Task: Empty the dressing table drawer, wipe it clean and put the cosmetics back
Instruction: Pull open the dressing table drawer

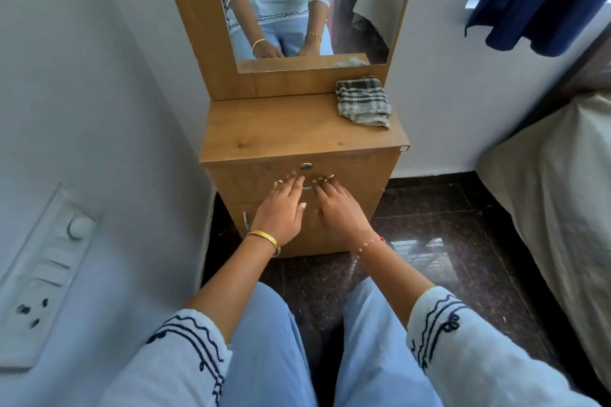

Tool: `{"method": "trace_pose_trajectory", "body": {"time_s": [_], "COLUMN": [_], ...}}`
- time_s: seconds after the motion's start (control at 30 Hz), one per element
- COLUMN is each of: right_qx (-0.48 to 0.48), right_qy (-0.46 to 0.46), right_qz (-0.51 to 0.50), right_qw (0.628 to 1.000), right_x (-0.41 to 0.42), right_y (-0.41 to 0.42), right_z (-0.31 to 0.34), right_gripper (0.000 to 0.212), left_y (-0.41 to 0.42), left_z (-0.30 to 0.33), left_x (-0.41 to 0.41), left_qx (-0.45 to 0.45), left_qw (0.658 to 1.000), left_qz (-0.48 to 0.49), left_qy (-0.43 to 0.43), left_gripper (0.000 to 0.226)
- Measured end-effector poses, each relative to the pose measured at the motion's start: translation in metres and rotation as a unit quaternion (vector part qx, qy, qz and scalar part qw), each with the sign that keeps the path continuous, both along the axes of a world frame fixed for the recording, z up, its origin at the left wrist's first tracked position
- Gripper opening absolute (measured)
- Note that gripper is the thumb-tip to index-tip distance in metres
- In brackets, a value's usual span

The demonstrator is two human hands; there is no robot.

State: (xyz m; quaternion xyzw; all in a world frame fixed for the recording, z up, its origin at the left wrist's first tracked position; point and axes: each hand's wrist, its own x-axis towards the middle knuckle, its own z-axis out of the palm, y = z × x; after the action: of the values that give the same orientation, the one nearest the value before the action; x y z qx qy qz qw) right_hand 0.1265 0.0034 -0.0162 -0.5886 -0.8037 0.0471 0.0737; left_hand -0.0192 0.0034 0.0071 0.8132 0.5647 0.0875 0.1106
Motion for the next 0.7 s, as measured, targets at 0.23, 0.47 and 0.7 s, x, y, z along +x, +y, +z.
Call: {"method": "trace_pose_trajectory", "body": {"time_s": [0.23, 0.47, 0.7], "right_qx": [-0.050, -0.047, -0.053], "right_qy": [-0.074, -0.088, -0.097], "right_qz": [0.017, 0.003, 0.024], "right_qw": [0.996, 0.995, 0.994], "right_x": [-0.007, -0.016, -0.017], "right_y": [0.019, 0.028, 0.009], "right_z": [0.008, 0.019, 0.026], "right_gripper": [0.060, 0.040, 0.034], "left_y": [0.015, 0.013, -0.018], "left_z": [-0.018, -0.024, -0.027], "left_x": [-0.001, 0.005, 0.006], "left_qx": [0.002, -0.014, 0.000], "left_qw": [1.000, 0.999, 0.997], "left_qz": [0.011, 0.036, 0.045], "left_qy": [0.007, -0.009, -0.056], "left_gripper": [0.056, 0.060, 0.051]}}
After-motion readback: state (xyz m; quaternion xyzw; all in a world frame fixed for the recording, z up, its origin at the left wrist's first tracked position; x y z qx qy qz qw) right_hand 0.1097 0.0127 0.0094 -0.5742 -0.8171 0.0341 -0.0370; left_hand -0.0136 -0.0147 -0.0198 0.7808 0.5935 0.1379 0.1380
